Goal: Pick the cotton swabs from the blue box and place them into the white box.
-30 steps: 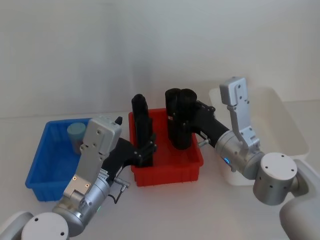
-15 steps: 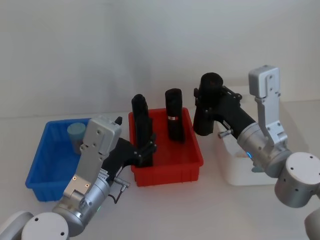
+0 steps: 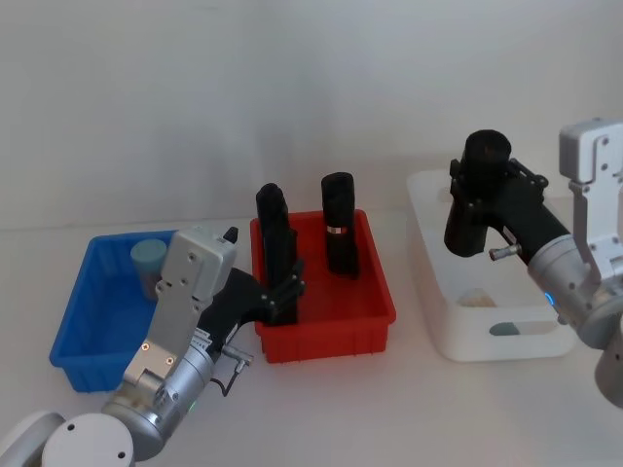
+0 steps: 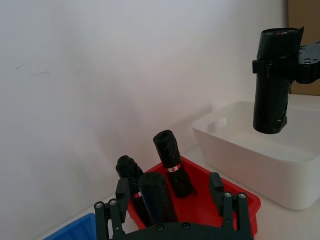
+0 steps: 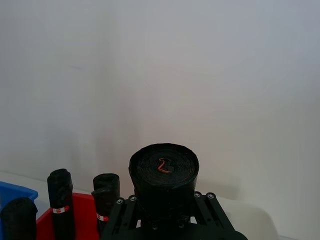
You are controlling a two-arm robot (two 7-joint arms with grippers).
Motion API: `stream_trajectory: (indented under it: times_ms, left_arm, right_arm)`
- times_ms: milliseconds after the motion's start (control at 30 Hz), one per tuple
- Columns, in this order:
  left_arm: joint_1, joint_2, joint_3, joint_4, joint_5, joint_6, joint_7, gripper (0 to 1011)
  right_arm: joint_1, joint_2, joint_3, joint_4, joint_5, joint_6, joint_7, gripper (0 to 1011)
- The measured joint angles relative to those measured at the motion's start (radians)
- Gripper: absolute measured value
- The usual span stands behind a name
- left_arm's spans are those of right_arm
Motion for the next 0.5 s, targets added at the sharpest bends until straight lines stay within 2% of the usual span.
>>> stream_trajectory:
  times_ms: [233,500]
  left_arm:
    - [0.000,0.000,0.000,0.000,0.000,0.000,0.000,1004]
    - [0.000,0.000,0.000,0.000,0.000,0.000,0.000,1004]
  right_arm:
    - [-0.023,0.030,0.026,-0.027,0.008,0.040,-0.027,431]
    - [-0.029,0.043,0.038,-0.022,0.010,0.061,-0.030,431]
